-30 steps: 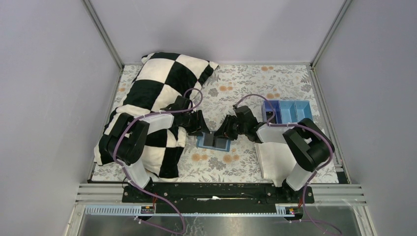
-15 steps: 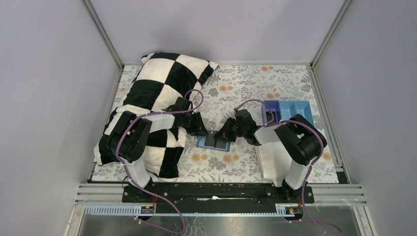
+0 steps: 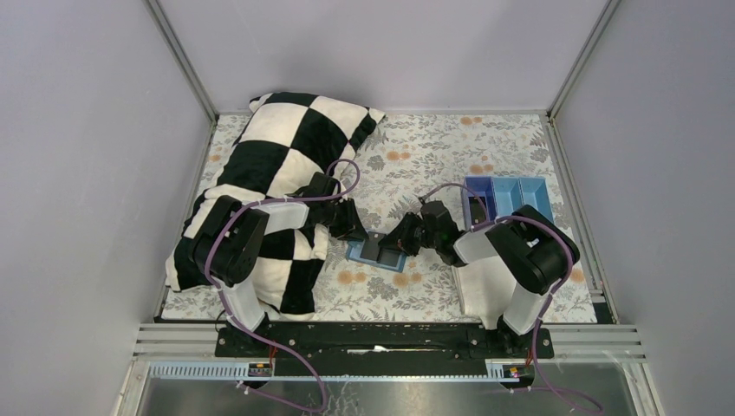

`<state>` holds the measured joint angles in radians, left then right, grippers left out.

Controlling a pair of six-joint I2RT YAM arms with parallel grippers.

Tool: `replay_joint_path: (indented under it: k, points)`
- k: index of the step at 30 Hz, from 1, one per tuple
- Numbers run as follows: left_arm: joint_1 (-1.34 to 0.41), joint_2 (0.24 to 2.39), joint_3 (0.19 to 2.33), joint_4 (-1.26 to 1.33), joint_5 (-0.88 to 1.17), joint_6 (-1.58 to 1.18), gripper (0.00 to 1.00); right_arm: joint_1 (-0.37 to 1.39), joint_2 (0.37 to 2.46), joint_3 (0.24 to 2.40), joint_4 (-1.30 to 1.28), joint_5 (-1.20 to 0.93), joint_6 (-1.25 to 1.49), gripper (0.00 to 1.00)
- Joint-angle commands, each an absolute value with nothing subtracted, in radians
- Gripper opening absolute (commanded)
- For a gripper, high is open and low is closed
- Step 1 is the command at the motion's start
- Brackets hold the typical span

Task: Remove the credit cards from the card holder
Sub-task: Remove the credit card from the card holder.

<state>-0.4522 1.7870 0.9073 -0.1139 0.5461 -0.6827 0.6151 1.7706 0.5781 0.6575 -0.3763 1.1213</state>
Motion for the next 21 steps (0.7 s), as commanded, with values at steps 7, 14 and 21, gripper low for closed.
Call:
replay_joint_path:
  k: [7, 14, 21]
  points:
    - [-0.451, 1.791, 0.915, -0.191, 0.484, -0.640, 0.26, 0.620, 1.796, 0.485, 0.904, -0.366, 1.247, 0.19]
    - [-0.451, 1.800, 0.916, -0.197, 0.476, -0.639, 0.22, 0.620, 1.819, 0.451, 0.984, -0.369, 1.281, 0.03]
    - [-0.449, 1.759, 0.927, -0.202, 0.468, -0.634, 0.22, 0.619, 1.768, 0.429, 0.951, -0.357, 1.247, 0.00]
